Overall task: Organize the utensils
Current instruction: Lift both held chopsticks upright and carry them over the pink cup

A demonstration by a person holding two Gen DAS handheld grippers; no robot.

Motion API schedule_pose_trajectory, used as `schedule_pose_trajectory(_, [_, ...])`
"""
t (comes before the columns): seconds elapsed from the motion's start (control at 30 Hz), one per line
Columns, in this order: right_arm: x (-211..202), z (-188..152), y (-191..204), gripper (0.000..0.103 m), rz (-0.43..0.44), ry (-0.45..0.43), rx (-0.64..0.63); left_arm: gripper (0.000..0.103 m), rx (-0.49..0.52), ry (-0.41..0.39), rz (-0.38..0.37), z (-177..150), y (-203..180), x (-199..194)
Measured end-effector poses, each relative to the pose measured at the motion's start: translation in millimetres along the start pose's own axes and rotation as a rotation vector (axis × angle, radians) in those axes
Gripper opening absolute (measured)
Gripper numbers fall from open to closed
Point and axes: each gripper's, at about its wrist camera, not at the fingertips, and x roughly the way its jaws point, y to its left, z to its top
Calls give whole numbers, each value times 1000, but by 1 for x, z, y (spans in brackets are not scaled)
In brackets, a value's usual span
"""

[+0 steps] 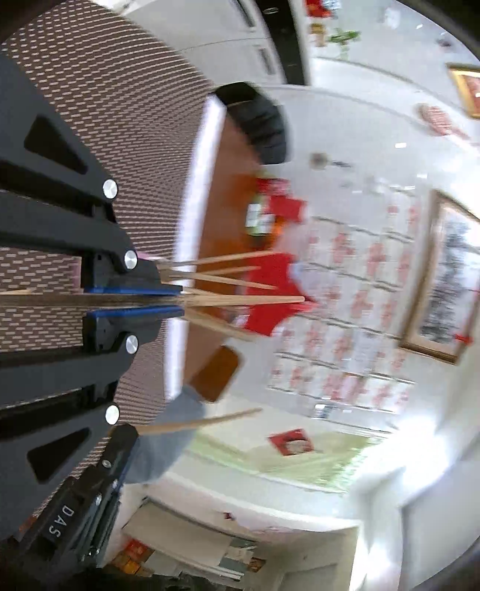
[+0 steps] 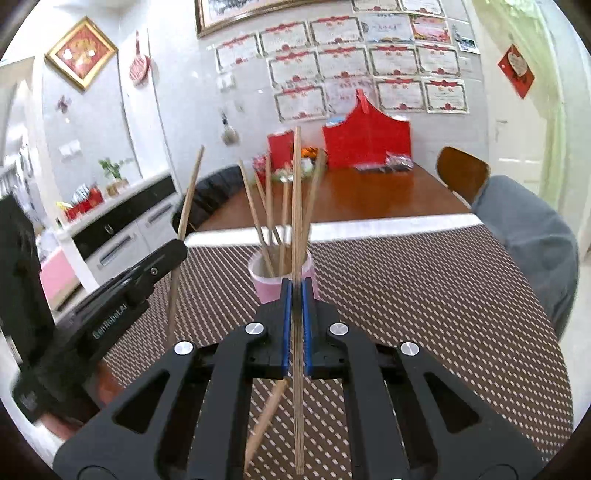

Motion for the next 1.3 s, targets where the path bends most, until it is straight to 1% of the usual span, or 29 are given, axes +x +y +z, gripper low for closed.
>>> schedule_pose_trajectory(0.03, [0,5,1,5,-3,-19,3,7,14,-37,14,5,-6,0])
schedule_pose_trajectory(0.1, [0,14,1,5,-11,-55,1,7,38,-83,39,15,-19,9])
schedule_pose_trajectory(0.27, [6,35,4,5,4,-98,15,7,21,-150,36,34,-24,12])
schedule_pose_trajectory(0.33, [10,43,5,5,6,-113,16,7,19,-201,45,43,-27,15])
schedule_pose_trajectory(0.4, [15,51,6,5,13,-130,22,7,13,-227,53,47,-28,19])
schedule_pose_trajectory(0.57, [29,70,7,5,20,-172,24,7,-22,-270,42,58,-24,34])
schedule_pose_trajectory(0.67, [38,80,6,5,42,-186,19,7,-44,-298,55,62,-20,43])
schedule_pose_trajectory(0.73, [46,85,6,5,52,-196,17,7,-46,-315,77,62,-19,51])
schedule_pose_trajectory(0.83, [62,91,4,5,95,-200,26,7,-54,-317,94,62,-16,66])
schedule_pose_trajectory(0.93, [77,93,2,5,112,-208,22,7,-70,-311,103,59,-10,79])
schedule_pose_trajectory(1.1, [110,90,-4,5,148,-190,23,7,-78,-296,118,51,0,100])
schedule_pose_trajectory(1.3, [133,81,-11,5,167,-181,19,7,-74,-261,130,35,6,119])
